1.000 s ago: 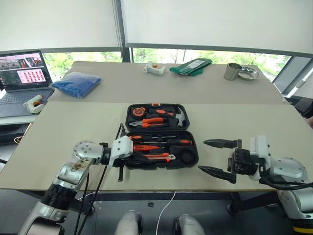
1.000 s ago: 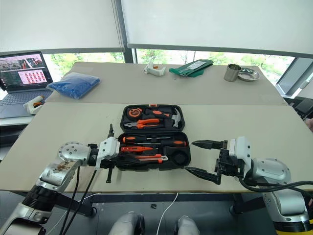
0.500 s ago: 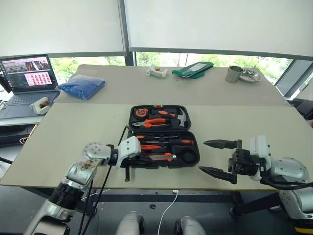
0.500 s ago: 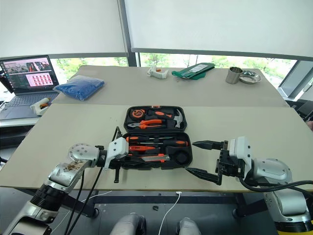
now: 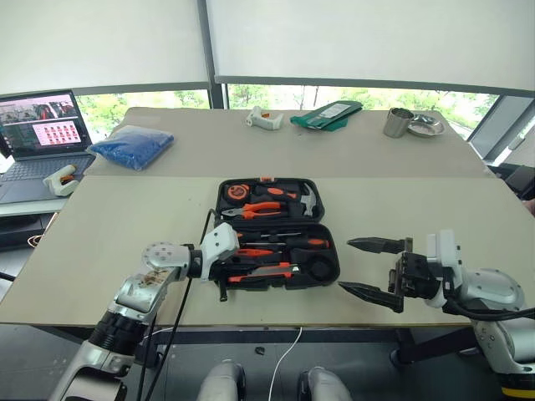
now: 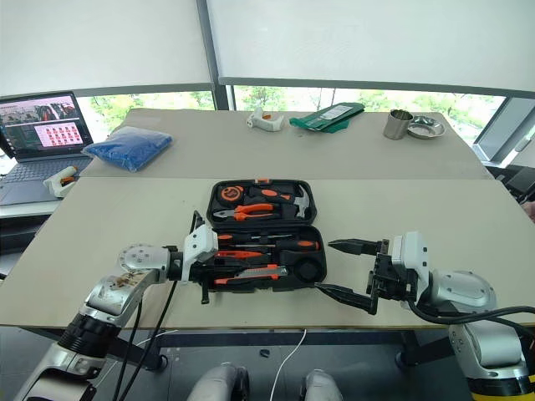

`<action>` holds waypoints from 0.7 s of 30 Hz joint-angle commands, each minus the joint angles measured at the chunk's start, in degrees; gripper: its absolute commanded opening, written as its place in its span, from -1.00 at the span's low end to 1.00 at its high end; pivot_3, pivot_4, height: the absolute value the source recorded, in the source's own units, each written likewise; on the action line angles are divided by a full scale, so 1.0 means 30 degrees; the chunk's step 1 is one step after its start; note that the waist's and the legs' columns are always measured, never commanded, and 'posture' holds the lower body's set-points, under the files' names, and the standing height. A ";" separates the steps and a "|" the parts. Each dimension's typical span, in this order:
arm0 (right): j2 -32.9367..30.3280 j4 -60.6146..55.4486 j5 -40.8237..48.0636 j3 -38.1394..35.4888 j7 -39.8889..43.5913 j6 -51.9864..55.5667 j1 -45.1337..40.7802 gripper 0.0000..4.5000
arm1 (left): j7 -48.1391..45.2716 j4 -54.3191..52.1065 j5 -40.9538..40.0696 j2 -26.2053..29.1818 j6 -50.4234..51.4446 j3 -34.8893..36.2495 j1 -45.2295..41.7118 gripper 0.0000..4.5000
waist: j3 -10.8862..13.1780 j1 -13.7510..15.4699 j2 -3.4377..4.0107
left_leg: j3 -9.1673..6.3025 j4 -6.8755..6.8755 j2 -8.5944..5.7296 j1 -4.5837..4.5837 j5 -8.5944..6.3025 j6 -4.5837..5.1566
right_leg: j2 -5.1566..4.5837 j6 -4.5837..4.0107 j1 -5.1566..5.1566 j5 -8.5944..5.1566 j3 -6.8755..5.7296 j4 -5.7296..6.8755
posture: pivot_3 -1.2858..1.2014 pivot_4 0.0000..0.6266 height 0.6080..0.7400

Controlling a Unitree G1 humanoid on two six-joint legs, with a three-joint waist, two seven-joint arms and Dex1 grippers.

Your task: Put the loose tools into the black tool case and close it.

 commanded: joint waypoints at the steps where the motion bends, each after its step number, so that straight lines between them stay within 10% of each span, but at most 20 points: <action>1: -0.0116 -0.0802 0.0478 -0.0515 -0.0253 0.0262 -0.0007 1.00 | 0.0367 0.0348 0.0793 -0.0066 0.0421 -0.0803 0.0163 -0.97 | -0.0001 -0.0007 0.0000 | -0.0001 0.0000 0.0007 0.0000 -0.0001 -0.0001 | -0.0002 0.0000 -0.0001 0.0000 0.0001 0.0000 | 0.03 -0.52 1.00; 16: 0.1759 -0.2085 -0.0734 -0.5558 -0.3415 -0.1525 0.6295 1.00 | -0.1768 0.0604 -0.3542 -0.1119 -0.5892 0.2971 0.1785 -0.97 | -0.0014 0.0071 -0.0002 | -0.0005 -0.0002 -0.0007 -0.0018 -0.0071 -0.0085 | -0.0054 0.0021 0.0001 0.0008 0.0001 -0.0021 | 0.03 -0.52 1.00; 21: 0.3386 0.0228 -0.3064 -0.7553 -0.4744 -0.4322 0.9389 1.00 | -0.3199 -0.1713 -0.6347 0.0834 -0.4325 0.4907 0.2197 -0.34 | -0.0014 -0.0006 0.0002 | -0.0013 -0.0005 0.0023 -0.0013 -0.0074 -0.0095 | -0.0010 0.0015 -0.0001 0.0000 -0.0005 -0.0013 | 0.03 -0.52 1.00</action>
